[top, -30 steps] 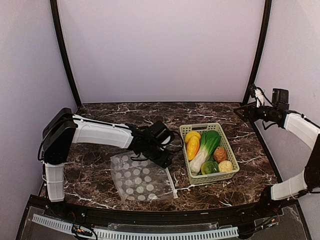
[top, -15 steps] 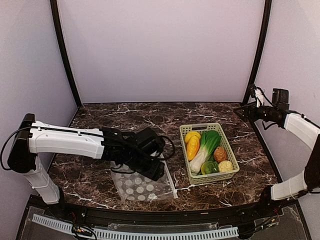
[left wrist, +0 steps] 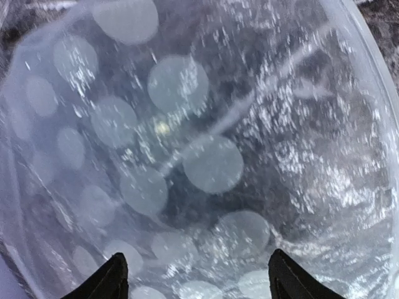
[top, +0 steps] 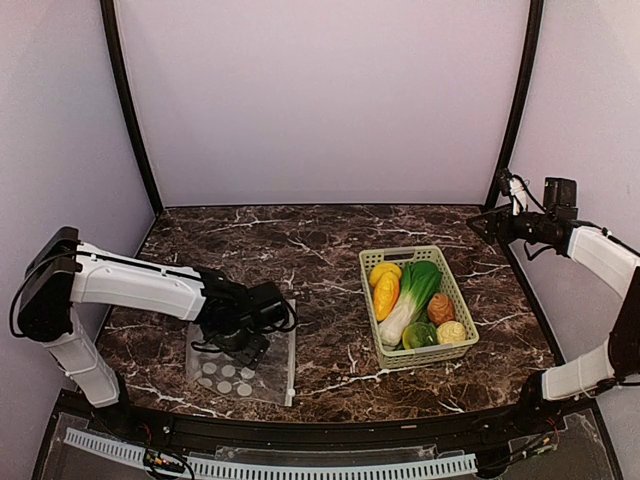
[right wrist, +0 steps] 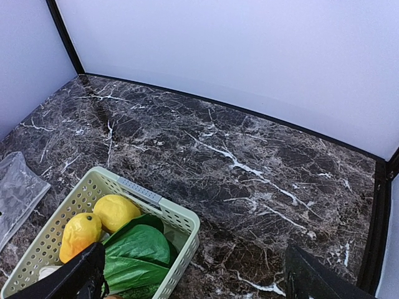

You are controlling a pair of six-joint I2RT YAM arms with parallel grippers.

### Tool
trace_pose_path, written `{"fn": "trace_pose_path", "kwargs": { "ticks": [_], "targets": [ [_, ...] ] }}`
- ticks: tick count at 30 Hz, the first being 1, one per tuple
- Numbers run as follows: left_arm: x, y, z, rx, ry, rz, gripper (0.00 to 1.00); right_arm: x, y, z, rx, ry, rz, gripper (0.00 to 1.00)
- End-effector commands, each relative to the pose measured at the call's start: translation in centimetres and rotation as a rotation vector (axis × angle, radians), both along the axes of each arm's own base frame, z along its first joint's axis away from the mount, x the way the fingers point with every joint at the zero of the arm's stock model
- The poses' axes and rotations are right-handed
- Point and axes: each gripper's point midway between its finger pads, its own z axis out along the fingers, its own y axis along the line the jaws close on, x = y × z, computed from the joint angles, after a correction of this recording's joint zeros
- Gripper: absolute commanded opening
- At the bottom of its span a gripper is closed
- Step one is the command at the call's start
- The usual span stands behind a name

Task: Place the food in the zip-top bag and seal the zipper
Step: Unzip the zipper of the food storage bag at the center of the board, then pick up the zipper food storage bag at the center of the board.

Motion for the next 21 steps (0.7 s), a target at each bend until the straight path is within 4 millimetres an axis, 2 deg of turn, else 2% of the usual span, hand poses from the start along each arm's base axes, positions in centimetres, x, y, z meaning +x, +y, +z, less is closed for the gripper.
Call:
{"fn": "trace_pose_path", "kwargs": {
  "ticks": [1,3,5,6,10,11,12,13,14,15,16,17,18,21],
  "targets": [
    [5.2,1.2,2.0,0.305,-0.203,-0.225,0.79,-0.1,0.0,-0.2,0.009,0.004,0.005,0.96],
    [6.5,0.0,3.0,0.331,-0.23,-0.259,0.79,-0.2,0.0,-0.1,0.008,0.002,0.004,0.96],
    [7.1,-2.0,4.5,0.265,-0.249,-0.239,0.79,-0.2,0.0,0.0,0.007,-0.002,0.002,0.96],
    [7.5,-3.2,6.0,0.218,-0.276,-0.221,0.78,-0.2,0.0,0.0,0.006,-0.004,0.004,0.96],
    [7.5,-7.3,10.1,0.091,-0.388,-0.129,0.78,-0.1,-0.2,0.0,-0.002,-0.005,-0.007,0.97],
    [7.0,-8.2,9.9,0.074,-0.392,-0.1,0.76,-0.1,-0.2,-0.1,-0.004,-0.004,-0.008,0.97],
    [6.9,-9.1,11.0,0.056,-0.394,-0.08,0.76,0.0,-0.2,-0.2,-0.004,-0.002,-0.01,0.97],
    [6.5,-9.9,10.1,0.053,-0.373,-0.056,0.73,0.0,-0.2,-0.2,-0.004,0.0,-0.01,0.97],
    [6.5,-10.5,10.7,0.048,-0.366,-0.045,0.72,0.0,-0.2,-0.3,-0.002,0.001,-0.007,0.97],
    [6.1,-11.3,9.6,0.06,-0.346,-0.036,0.67,0.0,-0.1,-0.2,0.003,0.003,-0.002,0.97],
    [6.1,-11.9,9.9,0.055,-0.343,-0.036,0.64,0.0,0.0,-0.3,0.007,0.006,0.003,0.97],
    [5.9,-12.4,8.8,0.08,-0.337,-0.031,0.6,-0.1,0.1,-0.3,0.01,0.006,0.01,0.97],
    [5.9,-12.5,9.1,0.089,-0.34,-0.022,0.6,-0.1,0.2,-0.2,0.011,0.005,0.014,0.96],
    [5.8,-12.6,8.0,0.124,-0.328,0.016,0.55,-0.2,0.2,-0.1,0.01,-0.001,0.021,0.96]
  ]
}}
